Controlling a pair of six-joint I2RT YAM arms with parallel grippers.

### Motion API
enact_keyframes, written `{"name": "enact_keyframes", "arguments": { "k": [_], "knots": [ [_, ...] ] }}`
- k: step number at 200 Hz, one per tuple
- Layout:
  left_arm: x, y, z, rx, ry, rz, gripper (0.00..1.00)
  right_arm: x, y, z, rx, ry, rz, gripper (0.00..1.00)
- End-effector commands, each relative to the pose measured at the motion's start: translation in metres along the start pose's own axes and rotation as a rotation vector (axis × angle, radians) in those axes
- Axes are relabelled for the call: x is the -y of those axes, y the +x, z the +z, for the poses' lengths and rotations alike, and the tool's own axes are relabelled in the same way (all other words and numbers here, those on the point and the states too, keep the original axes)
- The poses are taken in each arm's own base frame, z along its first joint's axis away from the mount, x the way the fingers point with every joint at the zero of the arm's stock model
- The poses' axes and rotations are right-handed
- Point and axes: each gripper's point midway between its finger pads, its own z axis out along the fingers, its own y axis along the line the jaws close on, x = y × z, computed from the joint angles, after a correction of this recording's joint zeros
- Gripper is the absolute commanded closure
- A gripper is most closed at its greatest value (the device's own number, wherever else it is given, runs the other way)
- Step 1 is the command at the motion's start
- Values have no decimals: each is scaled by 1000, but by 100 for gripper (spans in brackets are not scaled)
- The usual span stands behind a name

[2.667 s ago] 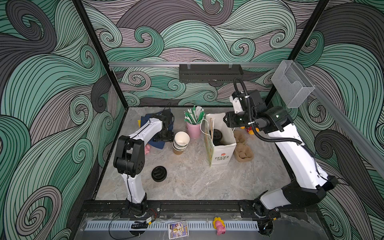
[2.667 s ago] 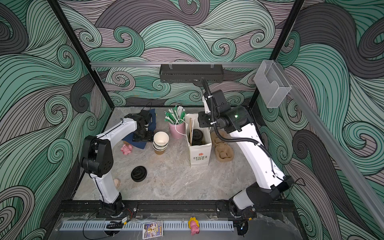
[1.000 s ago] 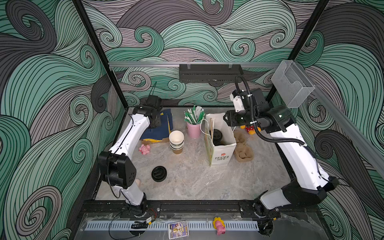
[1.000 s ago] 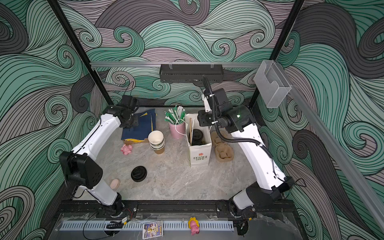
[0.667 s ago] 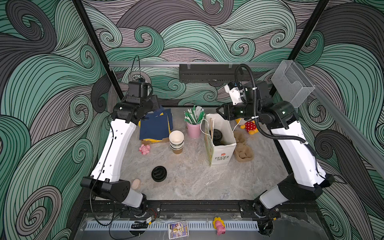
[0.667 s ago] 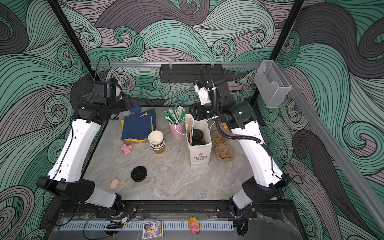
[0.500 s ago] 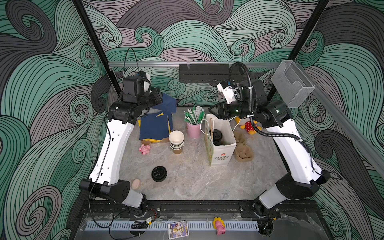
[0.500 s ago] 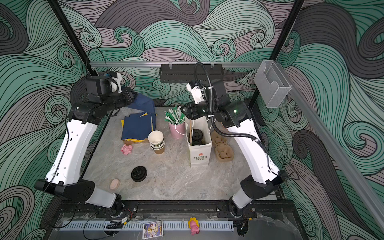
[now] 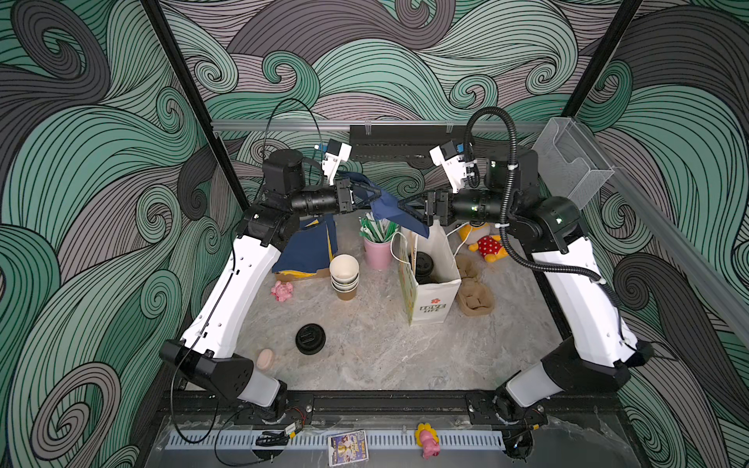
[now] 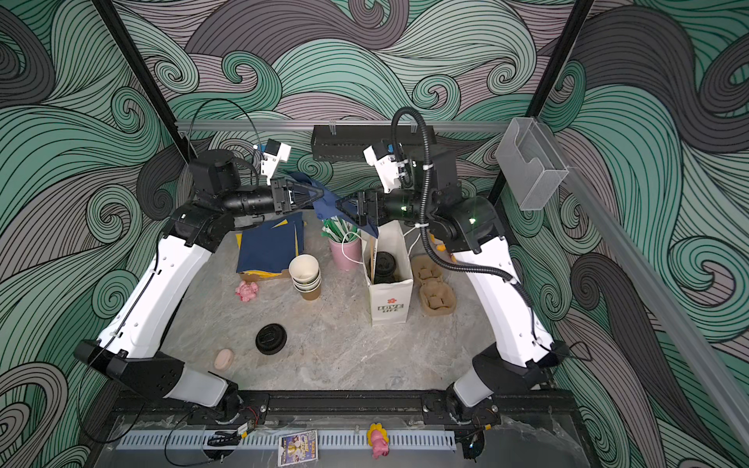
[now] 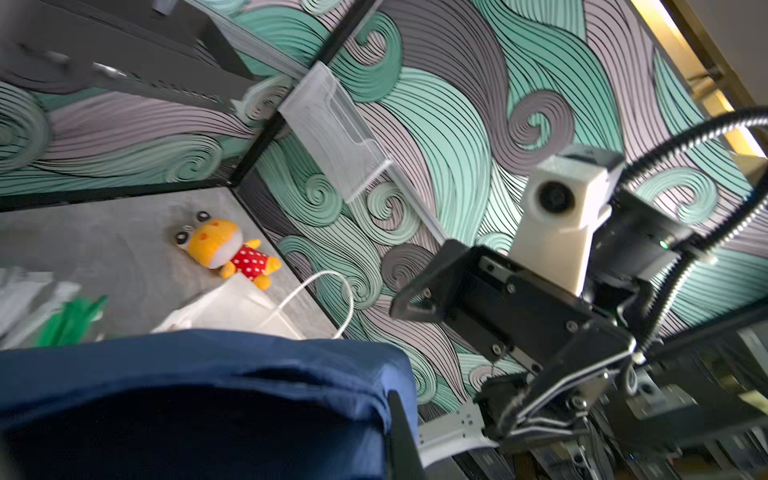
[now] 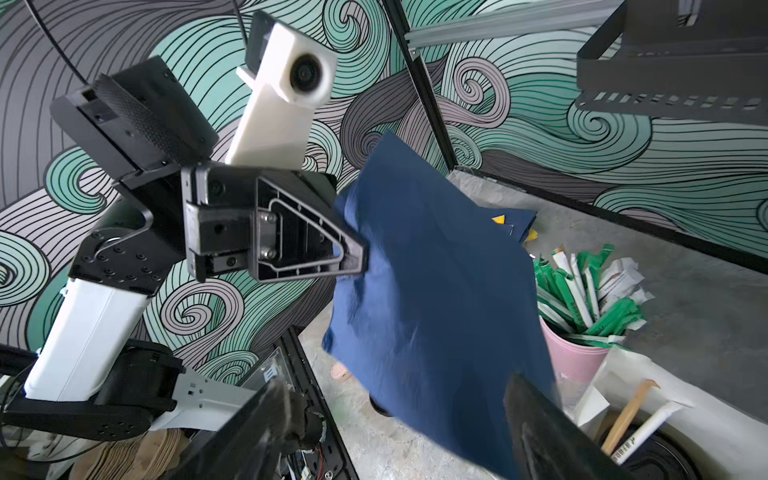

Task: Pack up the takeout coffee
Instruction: 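Lift the napkin and pass it to the right gripper, then carry the napkin over the bag with the right gripper while the left gripper withdraws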

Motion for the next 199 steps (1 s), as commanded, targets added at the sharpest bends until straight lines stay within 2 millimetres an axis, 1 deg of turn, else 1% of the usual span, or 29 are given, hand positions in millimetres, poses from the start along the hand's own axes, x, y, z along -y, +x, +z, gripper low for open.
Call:
{"name": "enact_keyframes", "arguments": {
  "k": [1,21,31,47,71,90,103,115,144,158,171,173,176,183,186,191,199],
  "knots": [
    [27,17,7,-87,158,83,100,2,17,-9,-59,24,34,14],
    [30,26,8,-123,196,78,100,2,37,-2,-150,-5,86,5],
    [29,29,8,-131,202,75,100,1,43,0,-180,-18,100,5],
    [28,32,8,-135,201,73,100,-12,50,1,-213,-106,123,6],
    [29,34,9,-138,204,75,100,-25,56,5,-240,-188,151,12],
    [31,35,9,-139,210,80,100,-25,56,8,-233,-186,141,20],
    [32,35,9,-141,215,81,100,-24,55,11,-223,-181,132,23],
    [35,35,9,-141,223,85,100,-22,54,13,-214,-169,126,32],
    [39,36,8,-142,233,91,100,-14,51,16,-193,-125,115,69],
    [42,36,7,-140,237,94,100,-14,49,15,-181,-111,105,83],
    [42,33,7,-131,234,101,100,-12,47,12,-170,-94,100,93],
    [44,33,7,-127,234,106,98,-12,46,12,-168,-91,98,95],
    [44,31,7,-121,229,110,92,-12,45,10,-163,-84,95,96],
    [44,28,7,-101,213,128,73,-10,44,8,-153,-68,93,100],
    [44,26,6,-89,204,140,65,-10,43,6,-150,-62,91,100],
    [42,21,5,-60,173,160,54,-9,42,3,-139,-46,89,100],
    [37,11,3,1,107,195,44,-6,40,-2,-126,-10,88,100]
  ]
}}
